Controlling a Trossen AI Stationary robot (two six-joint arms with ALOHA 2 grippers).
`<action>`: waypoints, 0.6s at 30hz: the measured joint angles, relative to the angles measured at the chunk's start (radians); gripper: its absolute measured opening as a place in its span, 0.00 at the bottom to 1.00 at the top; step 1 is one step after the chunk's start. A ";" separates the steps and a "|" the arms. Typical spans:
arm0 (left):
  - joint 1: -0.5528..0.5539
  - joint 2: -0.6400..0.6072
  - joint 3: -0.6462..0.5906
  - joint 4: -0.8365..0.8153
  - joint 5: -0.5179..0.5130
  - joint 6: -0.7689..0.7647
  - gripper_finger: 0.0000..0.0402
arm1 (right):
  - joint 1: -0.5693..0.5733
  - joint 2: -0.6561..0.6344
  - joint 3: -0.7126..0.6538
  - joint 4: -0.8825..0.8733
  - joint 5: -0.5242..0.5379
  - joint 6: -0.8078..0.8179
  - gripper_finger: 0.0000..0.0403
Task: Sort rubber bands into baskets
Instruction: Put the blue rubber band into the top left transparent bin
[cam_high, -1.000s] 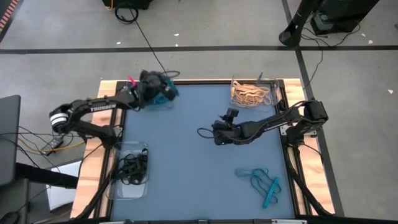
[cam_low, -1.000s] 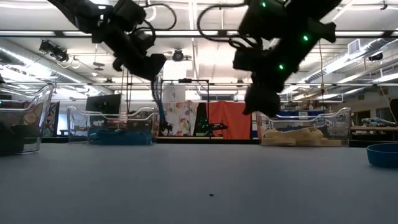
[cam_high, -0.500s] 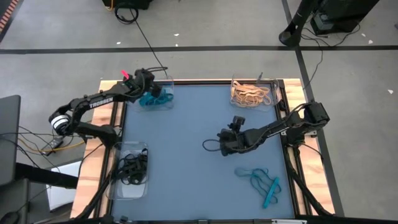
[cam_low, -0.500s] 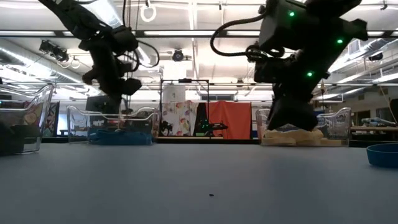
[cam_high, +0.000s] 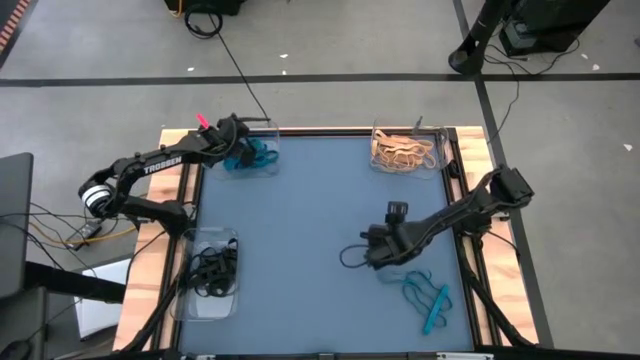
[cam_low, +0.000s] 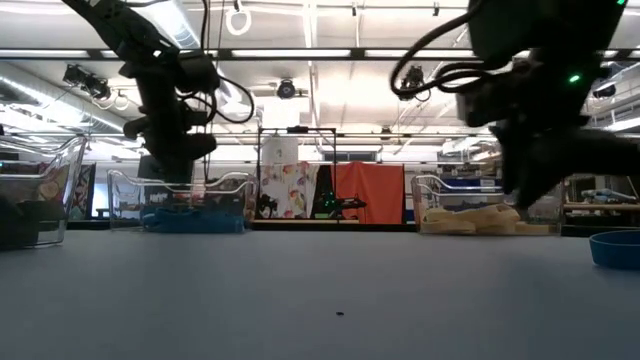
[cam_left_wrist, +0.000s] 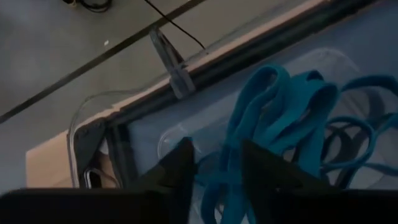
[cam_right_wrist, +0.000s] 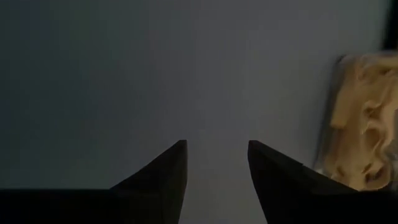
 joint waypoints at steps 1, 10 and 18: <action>0.000 0.000 0.000 -0.008 0.000 -0.001 0.35 | 0.011 0.000 0.008 -0.029 -0.030 0.000 0.45; -0.039 -0.012 0.032 -0.030 0.072 -0.002 0.56 | 0.110 -0.006 0.141 -0.319 -0.195 0.112 0.44; -0.241 -0.045 0.028 0.211 0.272 -0.006 0.56 | 0.229 -0.113 0.184 -0.345 -0.267 0.324 0.45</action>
